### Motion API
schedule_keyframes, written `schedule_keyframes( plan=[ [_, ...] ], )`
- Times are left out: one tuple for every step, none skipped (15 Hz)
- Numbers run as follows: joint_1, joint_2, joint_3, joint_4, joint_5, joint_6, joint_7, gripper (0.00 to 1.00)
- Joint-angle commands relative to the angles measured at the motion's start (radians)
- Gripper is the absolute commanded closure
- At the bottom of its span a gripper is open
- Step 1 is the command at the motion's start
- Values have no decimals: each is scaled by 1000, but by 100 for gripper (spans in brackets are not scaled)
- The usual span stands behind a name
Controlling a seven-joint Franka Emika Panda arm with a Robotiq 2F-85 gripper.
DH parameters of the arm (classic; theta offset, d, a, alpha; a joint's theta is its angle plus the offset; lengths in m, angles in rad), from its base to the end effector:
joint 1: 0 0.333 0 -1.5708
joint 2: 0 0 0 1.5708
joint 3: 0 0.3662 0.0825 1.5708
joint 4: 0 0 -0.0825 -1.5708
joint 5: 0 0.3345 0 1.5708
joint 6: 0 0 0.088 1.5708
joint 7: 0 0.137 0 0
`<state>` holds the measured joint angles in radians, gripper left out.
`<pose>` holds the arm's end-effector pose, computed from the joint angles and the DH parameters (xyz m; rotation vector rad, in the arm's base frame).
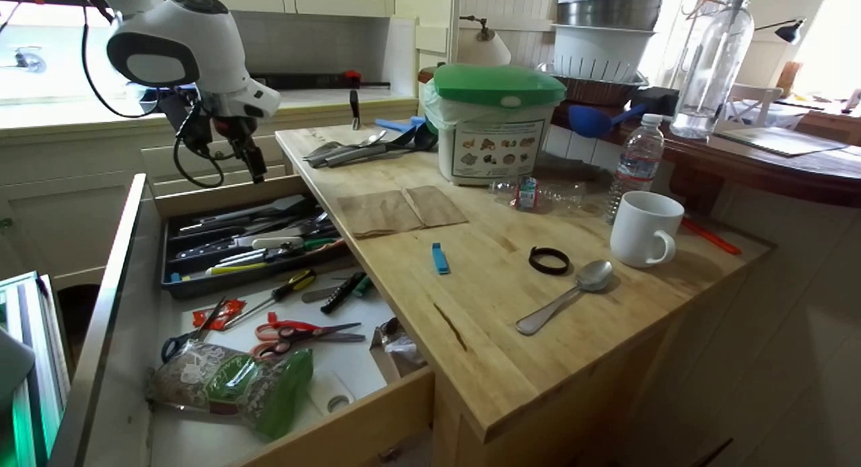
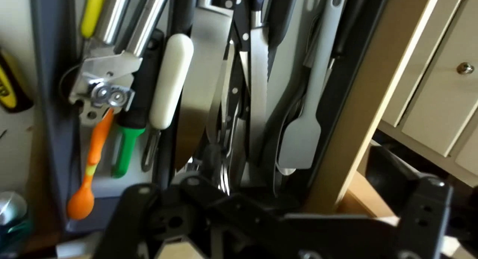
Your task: Move the black and grey ladle in the drawer to the left, pick up the plastic grey spatula from the table and put it in the drawer
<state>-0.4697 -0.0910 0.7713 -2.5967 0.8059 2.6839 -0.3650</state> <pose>0.4057 0.1127 0.3525 -2.7935 0.0447 -0.2455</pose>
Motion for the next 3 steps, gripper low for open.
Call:
schedule_keyframes(
  plan=[
    [138, -212, -280, -8, -53, -247, -151, 0],
    [266, -83, -352, -1, -78, -105, -48, 0],
    [289, -128, -414, 1, -96, -158, -78, 0]
  ],
)
